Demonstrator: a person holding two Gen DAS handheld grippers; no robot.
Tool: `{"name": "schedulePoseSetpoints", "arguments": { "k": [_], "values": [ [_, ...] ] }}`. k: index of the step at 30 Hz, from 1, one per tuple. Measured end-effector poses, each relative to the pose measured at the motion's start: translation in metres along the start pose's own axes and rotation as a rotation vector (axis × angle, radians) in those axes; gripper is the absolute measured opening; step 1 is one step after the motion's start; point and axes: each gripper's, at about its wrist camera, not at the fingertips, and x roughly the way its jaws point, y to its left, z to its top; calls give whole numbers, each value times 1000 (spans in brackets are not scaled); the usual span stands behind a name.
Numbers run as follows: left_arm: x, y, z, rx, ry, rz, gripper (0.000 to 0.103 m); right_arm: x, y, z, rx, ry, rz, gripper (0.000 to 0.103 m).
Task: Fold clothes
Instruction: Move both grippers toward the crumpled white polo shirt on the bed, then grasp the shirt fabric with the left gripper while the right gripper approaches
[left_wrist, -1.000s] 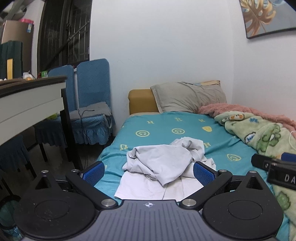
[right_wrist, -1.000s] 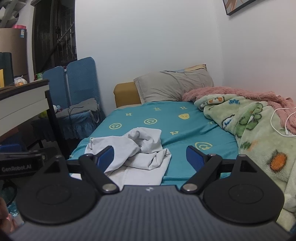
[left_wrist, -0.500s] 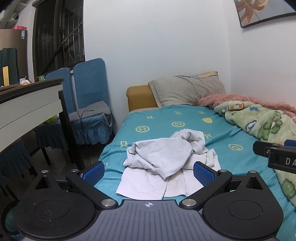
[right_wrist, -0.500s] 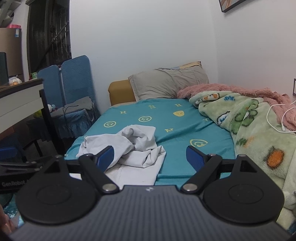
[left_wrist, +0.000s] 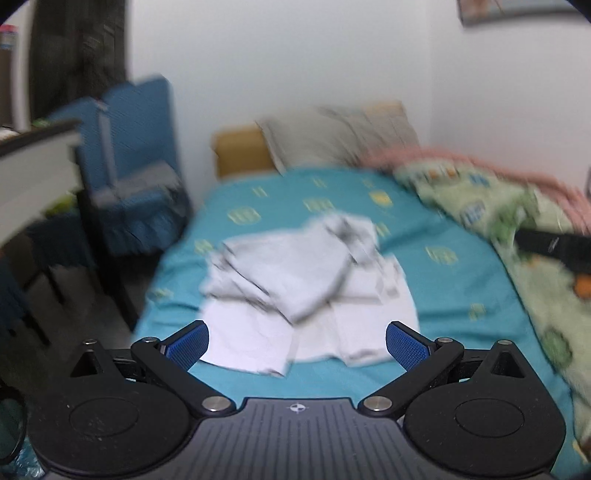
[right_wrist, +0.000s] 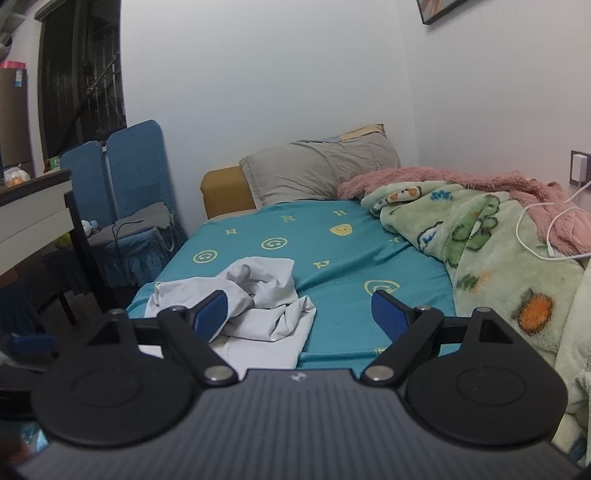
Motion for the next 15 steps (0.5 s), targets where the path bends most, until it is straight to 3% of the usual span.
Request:
{"name": "schedulePoseSetpoints", "arguments": {
  "k": [5, 8, 12, 15],
  "values": [
    [68, -13, 16, 74, 108, -29, 103, 4, -13, 0, 40, 11, -24, 86],
    [105, -19, 32, 119, 88, -6, 102, 14, -20, -2, 67, 30, -40, 86],
    [155, -37, 47, 260, 15, 38, 101, 38, -28, -8, 98, 65, -67, 86],
    [197, -44, 48, 363, 37, 29, 94, 61, -34, -13, 117, 91, -89, 86]
  ]
}}
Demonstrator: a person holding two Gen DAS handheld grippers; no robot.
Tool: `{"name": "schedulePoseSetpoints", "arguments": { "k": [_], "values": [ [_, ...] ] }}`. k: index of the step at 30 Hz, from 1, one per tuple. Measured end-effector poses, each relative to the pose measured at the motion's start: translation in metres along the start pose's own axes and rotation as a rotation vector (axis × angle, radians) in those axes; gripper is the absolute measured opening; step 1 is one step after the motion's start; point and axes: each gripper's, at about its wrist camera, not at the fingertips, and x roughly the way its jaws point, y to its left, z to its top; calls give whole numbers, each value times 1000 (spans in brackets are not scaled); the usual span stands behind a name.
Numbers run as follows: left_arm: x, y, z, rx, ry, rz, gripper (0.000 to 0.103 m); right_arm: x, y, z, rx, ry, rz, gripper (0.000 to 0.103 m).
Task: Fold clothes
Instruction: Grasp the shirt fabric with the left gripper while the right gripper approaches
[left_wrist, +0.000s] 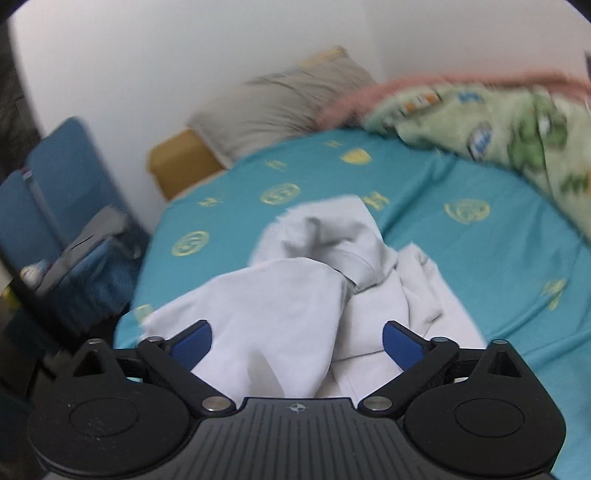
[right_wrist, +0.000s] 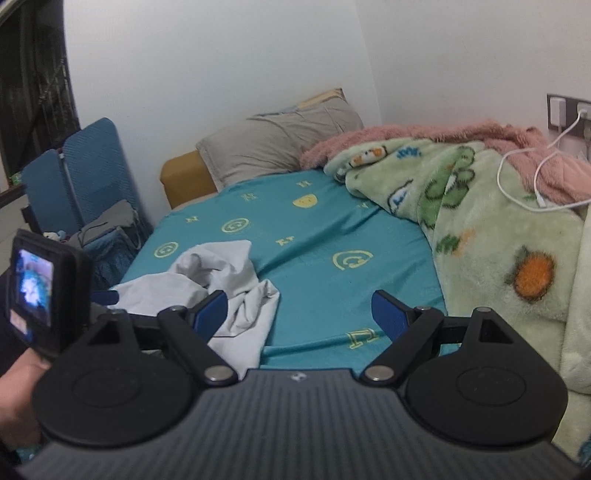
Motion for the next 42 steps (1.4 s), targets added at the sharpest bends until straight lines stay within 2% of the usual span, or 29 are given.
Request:
{"name": "schedulePoseSetpoints", "arguments": {
  "k": [3, 4, 5, 6, 7, 8, 12, 18, 23, 26, 29, 32, 35, 36, 37, 38, 40, 42],
  "values": [
    [37, 5, 0, 56, 48, 14, 68, 26, -1, -3, -6, 20, -28, 86],
    [43, 11, 0, 39, 62, -3, 48, 33, 0, -6, -5, 27, -33, 86],
    [44, 19, -1, 8, 67, -32, 33, 40, 0, -8, -4, 35, -34, 86],
    [40, 28, -1, -31, 57, -60, 28, 47, -1, -10, -5, 43, -37, 86],
    [35, 36, -1, -70, 48, -86, 15, 54, -3, -10, -5, 50, -41, 86],
    [26, 43, -2, -96, 36, -102, 13, 60, -3, -11, -5, 52, -42, 86],
    [-34, 68, -10, -183, -42, -147, 8, 68, -6, -15, -12, 32, -45, 86],
    [-132, 101, -36, -355, -154, -228, 7, 59, -25, -14, 37, -14, -143, 86],
    [-191, 116, -72, -457, -249, -285, 7, 29, -6, -10, -40, -71, -137, 86],
    [-202, 127, -85, -486, -243, -294, 7, 5, 10, -10, -57, -77, -99, 86],
    [-198, 137, -91, -517, -229, -296, 7, -7, 35, -19, -110, -44, -16, 86],
    [-190, 146, -94, -556, -222, -305, 7, -4, 65, -34, -198, 37, 125, 86],
    [-179, 154, -95, -584, -211, -308, 7, 12, 84, -48, -212, 178, 302, 85],
    [-176, 156, -95, -593, -208, -308, 7, 18, 90, -54, -220, 219, 326, 83],
    [-172, 159, -95, -603, -203, -307, 7, 25, 95, -58, -233, 256, 342, 73],
    [-168, 162, -95, -614, -199, -306, 7, 32, 98, -61, -236, 281, 343, 68],
    [-160, 168, -95, -635, -191, -305, 7, 49, 96, -61, -209, 313, 327, 65],
    [-152, 174, -93, -649, -185, -298, 7, 69, 85, -55, -108, 335, 316, 65]
  ]
}}
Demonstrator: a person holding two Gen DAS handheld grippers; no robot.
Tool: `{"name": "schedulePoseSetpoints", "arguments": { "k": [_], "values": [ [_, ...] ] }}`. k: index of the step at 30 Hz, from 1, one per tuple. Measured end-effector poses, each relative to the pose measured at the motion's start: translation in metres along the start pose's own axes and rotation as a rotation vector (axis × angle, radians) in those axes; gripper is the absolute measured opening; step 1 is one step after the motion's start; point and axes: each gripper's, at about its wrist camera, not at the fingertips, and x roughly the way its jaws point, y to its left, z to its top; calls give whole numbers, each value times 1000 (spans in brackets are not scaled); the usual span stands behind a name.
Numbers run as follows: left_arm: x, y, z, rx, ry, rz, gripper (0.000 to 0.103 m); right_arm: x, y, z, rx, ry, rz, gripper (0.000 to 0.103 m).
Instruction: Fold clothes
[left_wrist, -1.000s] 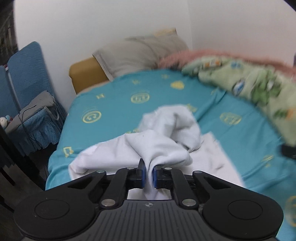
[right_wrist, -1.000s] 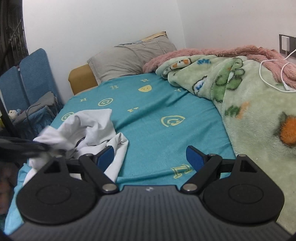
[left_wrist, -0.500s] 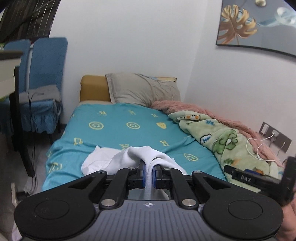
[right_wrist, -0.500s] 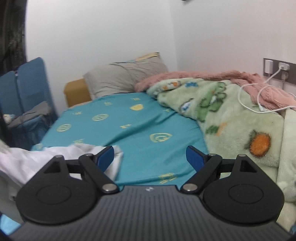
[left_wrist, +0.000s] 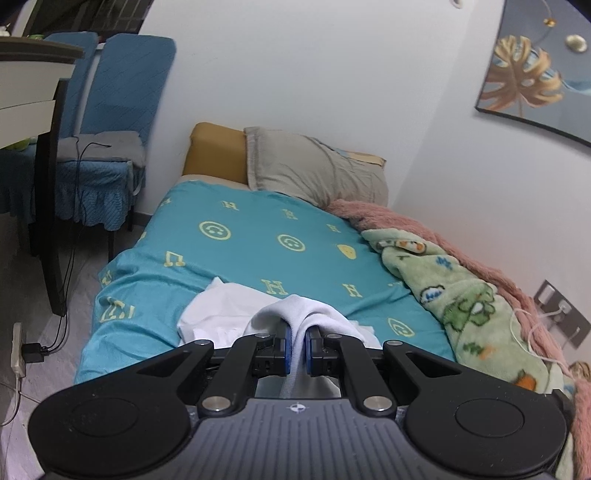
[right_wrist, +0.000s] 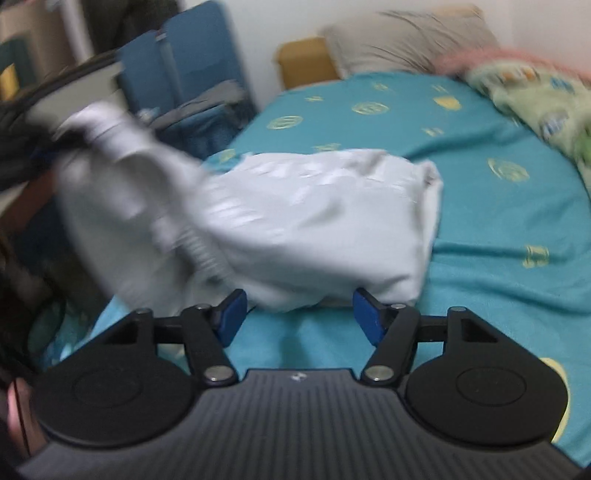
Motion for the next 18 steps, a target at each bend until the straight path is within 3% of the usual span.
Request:
{"name": "schedulePoseSetpoints", "arguments": {
  "k": [3, 7, 9, 14, 18],
  "values": [
    [12, 3, 6, 26, 3, 6, 7, 22, -35, 21, 192, -23, 39, 66],
    [31, 11, 6, 78, 15, 24, 7, 49, -51, 52, 222, -106, 35, 67],
    [41, 20, 6, 70, 30, 40, 7, 58, -52, 64, 207, -171, 45, 67],
    [65, 52, 8, -10, 68, 77, 8, 62, -55, 77, 184, -296, -34, 67],
    [80, 66, 7, -66, 104, 95, 8, 40, -41, 73, 72, -312, -52, 67]
  ]
}}
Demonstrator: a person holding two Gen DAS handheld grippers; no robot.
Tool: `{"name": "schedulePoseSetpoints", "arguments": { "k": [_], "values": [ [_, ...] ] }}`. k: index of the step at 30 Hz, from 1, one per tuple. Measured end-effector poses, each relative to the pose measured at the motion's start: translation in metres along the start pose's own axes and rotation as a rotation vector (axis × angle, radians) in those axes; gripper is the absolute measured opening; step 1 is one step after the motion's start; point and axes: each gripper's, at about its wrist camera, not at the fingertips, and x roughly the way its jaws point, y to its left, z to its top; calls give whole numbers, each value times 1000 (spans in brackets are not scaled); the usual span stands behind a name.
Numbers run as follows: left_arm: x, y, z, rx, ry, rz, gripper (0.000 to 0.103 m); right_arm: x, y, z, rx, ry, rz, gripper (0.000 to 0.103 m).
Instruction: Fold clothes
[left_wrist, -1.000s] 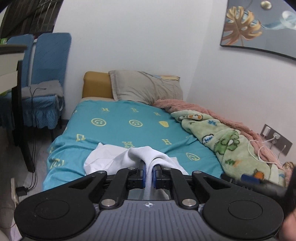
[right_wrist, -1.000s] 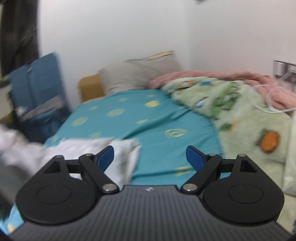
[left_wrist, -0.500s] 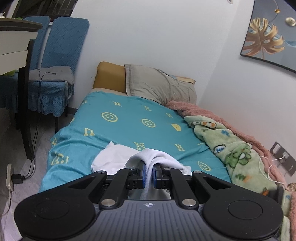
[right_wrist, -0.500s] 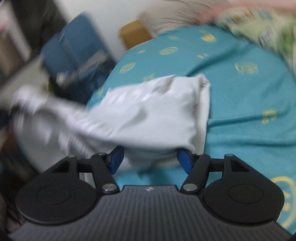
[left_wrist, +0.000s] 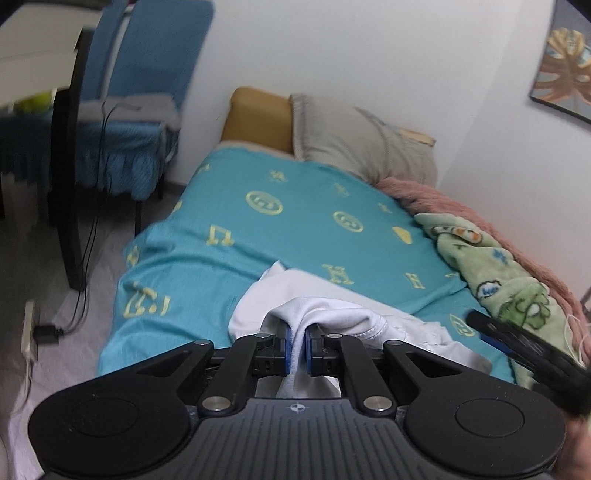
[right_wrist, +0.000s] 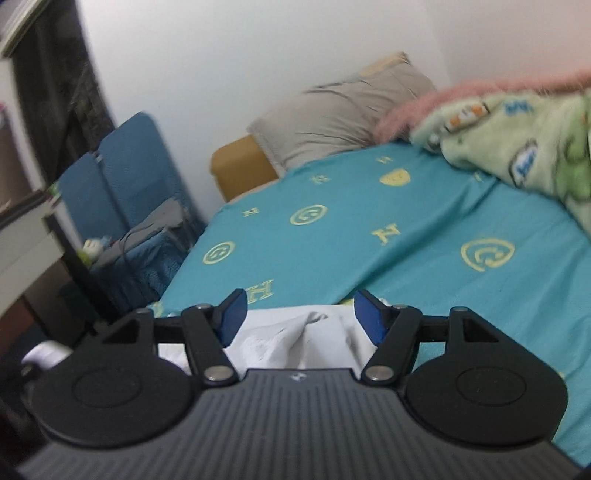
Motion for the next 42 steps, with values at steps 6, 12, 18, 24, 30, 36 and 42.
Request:
{"name": "schedulePoseSetpoints", "arguments": {
  "k": [6, 12, 18, 24, 30, 36, 42],
  "values": [
    [0, -1, -5, 11, 11, 37, 8, -56, 43, -28, -114, 95, 129, 67],
    [-9, -7, -6, 30, -16, 31, 8, -38, 71, -76, -270, 243, 92, 48],
    [-22, -19, -8, 85, -52, 18, 8, -46, 58, -64, -237, 173, 16, 19],
    [-61, -36, -7, 136, -131, -96, 8, -99, 46, -24, -173, 20, -11, 12],
    [-98, -44, -11, 118, -203, -308, 8, -156, 35, 19, -93, -101, 26, 11],
    [-71, -45, -14, 79, -128, -315, 8, -149, 9, 28, 28, -34, 65, 11],
    [-7, -42, -25, 60, 37, -185, 9, -82, -7, -7, 131, 202, 83, 11]
  ]
}}
